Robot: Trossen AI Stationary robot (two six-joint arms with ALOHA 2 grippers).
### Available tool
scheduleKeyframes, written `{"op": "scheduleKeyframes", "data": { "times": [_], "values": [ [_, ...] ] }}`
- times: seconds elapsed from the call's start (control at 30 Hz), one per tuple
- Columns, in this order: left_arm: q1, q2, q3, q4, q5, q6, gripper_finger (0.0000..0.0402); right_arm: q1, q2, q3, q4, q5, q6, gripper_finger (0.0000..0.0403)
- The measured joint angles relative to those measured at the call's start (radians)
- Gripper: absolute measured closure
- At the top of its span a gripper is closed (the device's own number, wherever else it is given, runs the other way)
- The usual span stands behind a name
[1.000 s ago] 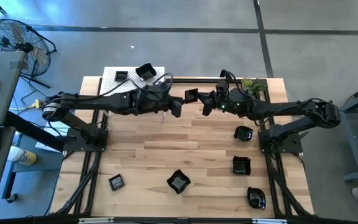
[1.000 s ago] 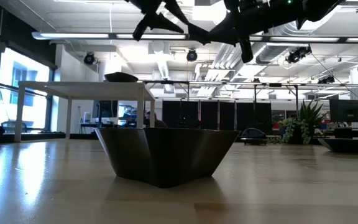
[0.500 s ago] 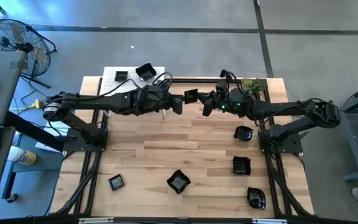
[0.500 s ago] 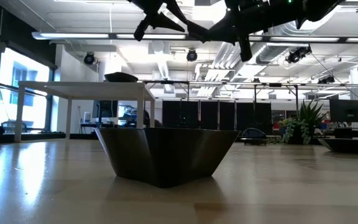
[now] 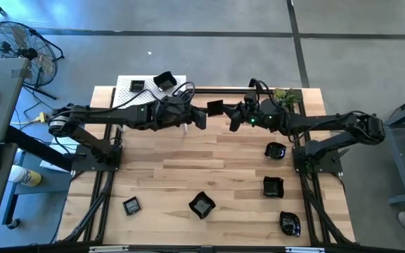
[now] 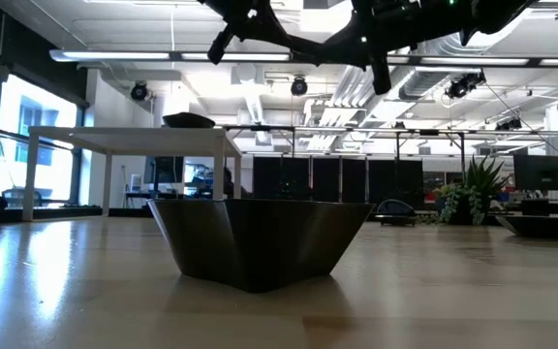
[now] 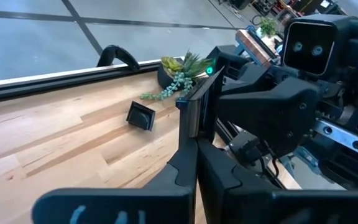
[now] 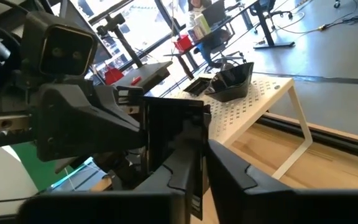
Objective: Pick & Place Mini shaped plates
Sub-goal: Stack the black square plate on top of the other black square plate on the shelf
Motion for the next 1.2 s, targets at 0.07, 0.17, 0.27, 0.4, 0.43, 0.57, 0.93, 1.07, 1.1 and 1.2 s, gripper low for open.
{"op": "scheduleKeyframes", "data": {
  "times": [0.07,0.17,0.27,0.4,0.43,0.57,0.93,1.07,1.1,1.2],
  "values": [
    [0.0,0.0,0.0,-0.002,0.0,-0.003,0.0401,0.0,0.0,0.0,0.0,-0.008,0.0,0.034],
    [0.001,0.0,0.0,-0.008,-0.001,-0.005,0.0401,0.0,0.0,0.0,0.0,-0.026,0.001,0.0309],
    [0.001,0.0,0.0,-0.018,-0.015,-0.005,0.0401,0.0,0.0,0.0,-0.001,-0.043,0.003,0.0282],
    [0.024,-0.025,-0.002,-0.069,-0.016,-0.03,0.0401,0.0,0.0,0.0,-0.002,-0.054,0.002,0.0257],
    [0.034,-0.033,-0.001,-0.08,-0.016,-0.037,0.0401,0.0,0.0,0.0,-0.002,-0.054,0.002,0.0252],
    [0.088,-0.082,-0.003,-0.197,-0.015,-0.058,0.0401,0.0,0.0,0.0,-0.004,-0.059,-0.001,0.024],
    [0.375,-0.278,0.0,-0.629,0.073,-0.044,0.0401,0.0,0.0,0.0,-0.007,-0.088,-0.032,0.0253],
    [0.539,-0.336,0.0,-0.746,0.148,-0.008,0.0401,0.0,0.0,0.0,-0.007,-0.1,-0.035,0.026],
    [0.58,-0.346,0.0,-0.768,0.161,-0.008,0.0401,0.0,0.0,0.0,-0.007,-0.102,-0.038,0.0261],
    [0.677,-0.369,0.0,-0.774,0.177,-0.036,0.0401,0.0,0.0,0.0,-0.007,-0.109,-0.045,0.0263]
  ]
}}
